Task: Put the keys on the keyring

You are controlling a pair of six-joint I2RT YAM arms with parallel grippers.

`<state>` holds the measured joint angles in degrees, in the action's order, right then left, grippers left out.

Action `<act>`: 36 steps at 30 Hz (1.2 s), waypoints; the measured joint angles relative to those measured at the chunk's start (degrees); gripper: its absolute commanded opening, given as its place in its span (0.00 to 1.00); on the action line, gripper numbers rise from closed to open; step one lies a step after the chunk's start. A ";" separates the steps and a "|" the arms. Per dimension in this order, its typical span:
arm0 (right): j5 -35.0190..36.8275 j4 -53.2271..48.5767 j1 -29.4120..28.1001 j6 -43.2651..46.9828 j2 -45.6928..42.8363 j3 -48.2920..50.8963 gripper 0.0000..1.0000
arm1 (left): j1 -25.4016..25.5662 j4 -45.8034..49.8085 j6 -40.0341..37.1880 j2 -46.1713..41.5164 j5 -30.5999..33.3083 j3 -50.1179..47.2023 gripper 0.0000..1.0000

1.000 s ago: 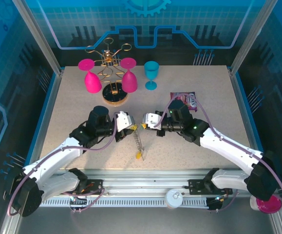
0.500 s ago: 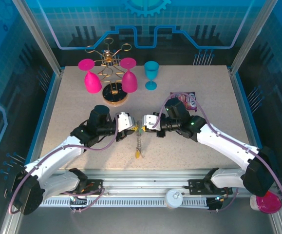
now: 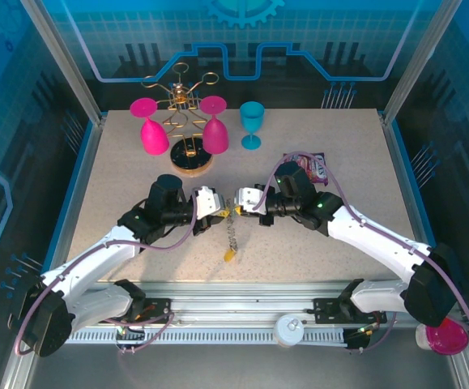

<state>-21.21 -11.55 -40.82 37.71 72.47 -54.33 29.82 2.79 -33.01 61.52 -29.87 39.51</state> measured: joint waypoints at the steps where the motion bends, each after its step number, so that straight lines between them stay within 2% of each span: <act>1: 0.04 0.00 0.00 0.00 0.00 0.00 0.00 | 0.00 0.00 0.00 0.00 0.00 0.00 0.00; 36: -1.36 0.17 0.00 -1.77 0.31 0.37 0.00 | 0.00 -0.02 0.04 0.00 0.07 0.00 0.00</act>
<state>-22.57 -11.38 -40.82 35.94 72.77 -53.95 29.82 2.76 -32.97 61.52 -29.80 39.51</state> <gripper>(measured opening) 0.064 0.050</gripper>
